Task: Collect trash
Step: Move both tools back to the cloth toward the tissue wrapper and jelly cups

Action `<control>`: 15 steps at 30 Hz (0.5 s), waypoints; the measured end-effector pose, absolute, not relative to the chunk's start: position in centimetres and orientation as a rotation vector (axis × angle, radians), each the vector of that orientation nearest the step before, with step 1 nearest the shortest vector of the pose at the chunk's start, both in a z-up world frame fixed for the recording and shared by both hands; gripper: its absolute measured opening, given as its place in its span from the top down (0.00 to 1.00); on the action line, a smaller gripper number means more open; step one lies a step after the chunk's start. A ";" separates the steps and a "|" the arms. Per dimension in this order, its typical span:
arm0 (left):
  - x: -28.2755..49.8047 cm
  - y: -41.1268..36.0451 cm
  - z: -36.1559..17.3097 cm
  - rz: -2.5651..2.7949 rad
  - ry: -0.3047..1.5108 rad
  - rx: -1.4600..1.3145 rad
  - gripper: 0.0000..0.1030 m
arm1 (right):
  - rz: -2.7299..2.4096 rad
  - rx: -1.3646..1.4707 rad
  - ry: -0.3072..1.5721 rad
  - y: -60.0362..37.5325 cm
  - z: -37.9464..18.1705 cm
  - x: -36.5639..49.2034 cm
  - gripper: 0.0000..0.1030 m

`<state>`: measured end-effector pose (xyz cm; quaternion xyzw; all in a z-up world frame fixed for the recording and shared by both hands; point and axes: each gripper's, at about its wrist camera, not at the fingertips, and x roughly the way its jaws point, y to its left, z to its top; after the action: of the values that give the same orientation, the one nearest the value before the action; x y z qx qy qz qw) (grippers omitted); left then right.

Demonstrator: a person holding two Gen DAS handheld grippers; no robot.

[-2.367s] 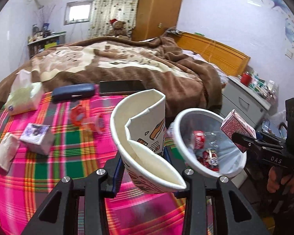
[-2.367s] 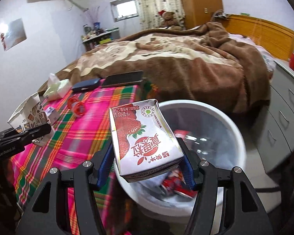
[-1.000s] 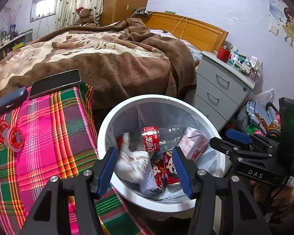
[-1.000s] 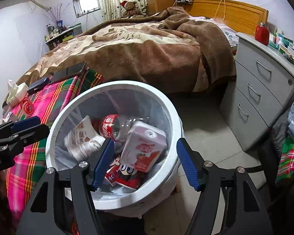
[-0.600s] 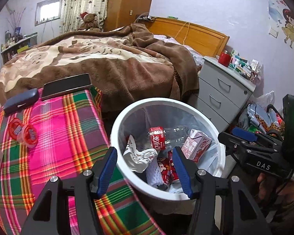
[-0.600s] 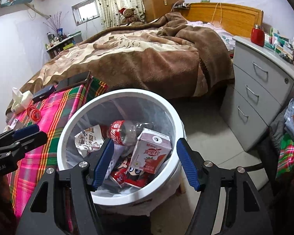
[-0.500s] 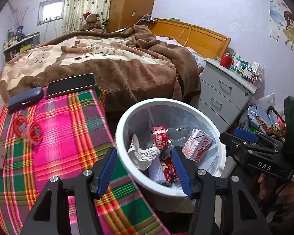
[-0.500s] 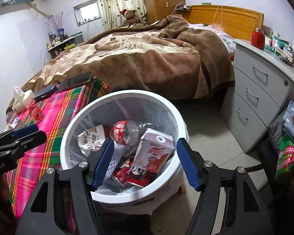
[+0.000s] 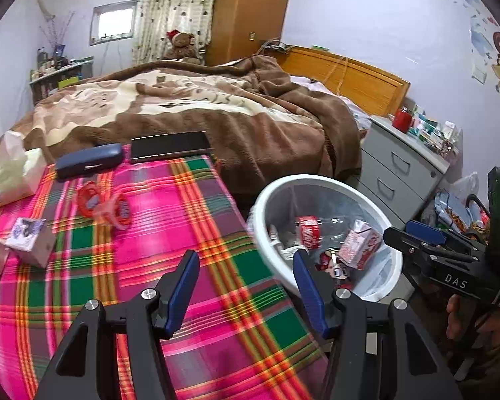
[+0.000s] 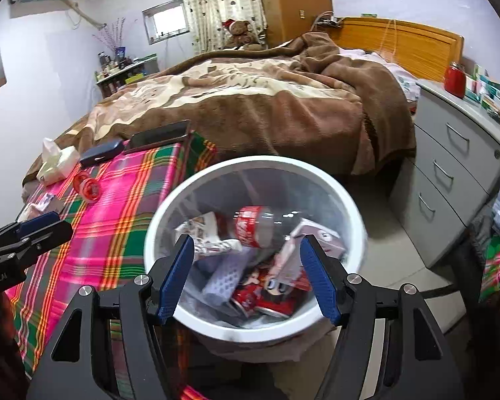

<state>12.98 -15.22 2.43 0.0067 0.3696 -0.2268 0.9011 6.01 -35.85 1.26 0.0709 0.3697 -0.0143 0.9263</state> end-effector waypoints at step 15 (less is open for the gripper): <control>13.3 -7.2 2.8 -0.326 0.731 -0.023 0.44 | 0.090 0.114 0.743 -30.3 1.7 8.1 0.34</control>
<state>13.27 -7.20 2.85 -0.0111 0.3556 -0.1586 0.9210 8.06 -30.33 1.65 0.0558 0.3627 0.0440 0.9292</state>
